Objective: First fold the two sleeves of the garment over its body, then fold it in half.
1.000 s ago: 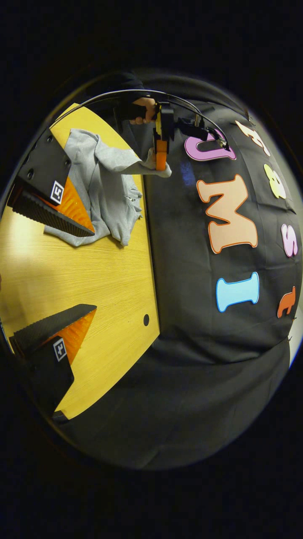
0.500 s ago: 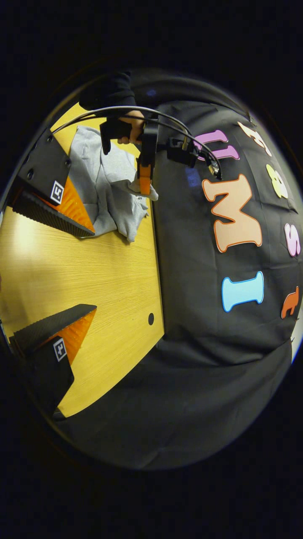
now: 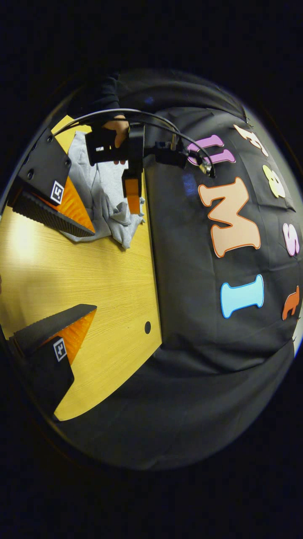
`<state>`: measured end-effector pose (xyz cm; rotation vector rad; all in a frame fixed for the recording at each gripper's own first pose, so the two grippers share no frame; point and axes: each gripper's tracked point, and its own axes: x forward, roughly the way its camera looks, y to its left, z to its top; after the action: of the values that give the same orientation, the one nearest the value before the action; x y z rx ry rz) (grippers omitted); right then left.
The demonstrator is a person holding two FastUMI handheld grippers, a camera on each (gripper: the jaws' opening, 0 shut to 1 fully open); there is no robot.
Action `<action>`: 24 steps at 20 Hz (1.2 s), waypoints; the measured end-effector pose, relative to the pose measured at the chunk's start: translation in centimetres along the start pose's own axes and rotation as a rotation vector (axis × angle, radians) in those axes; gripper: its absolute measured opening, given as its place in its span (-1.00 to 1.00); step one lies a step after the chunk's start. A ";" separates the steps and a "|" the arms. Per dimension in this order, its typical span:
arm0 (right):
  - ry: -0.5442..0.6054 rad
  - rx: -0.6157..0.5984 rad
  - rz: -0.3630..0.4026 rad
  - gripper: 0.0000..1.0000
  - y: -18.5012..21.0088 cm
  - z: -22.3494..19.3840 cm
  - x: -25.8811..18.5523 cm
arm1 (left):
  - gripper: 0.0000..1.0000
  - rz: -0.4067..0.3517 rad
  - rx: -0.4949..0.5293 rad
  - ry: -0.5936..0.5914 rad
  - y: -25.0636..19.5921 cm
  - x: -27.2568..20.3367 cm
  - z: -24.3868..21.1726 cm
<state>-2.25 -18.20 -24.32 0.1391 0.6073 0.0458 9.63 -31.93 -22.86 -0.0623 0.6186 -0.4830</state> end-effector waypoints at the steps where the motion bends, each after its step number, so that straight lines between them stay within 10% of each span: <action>1: -0.004 0.009 0.003 0.93 0.0 0.2 0.2 | 0.88 0.016 -0.007 -0.019 0.6 -1.0 0.6; 11: 0.013 0.031 0.057 0.97 4.4 0.8 3.1 | 0.86 0.194 -0.072 -0.108 11.7 -10.4 1.3; 24: 0.143 -0.100 0.091 0.97 9.7 -4.7 5.5 | 0.89 0.423 -0.153 0.089 21.9 -20.2 -12.6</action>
<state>-0.42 -7.53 -29.88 0.0668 0.7400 0.1746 -2.71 -2.28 -26.50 -0.0529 0.7328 -0.0283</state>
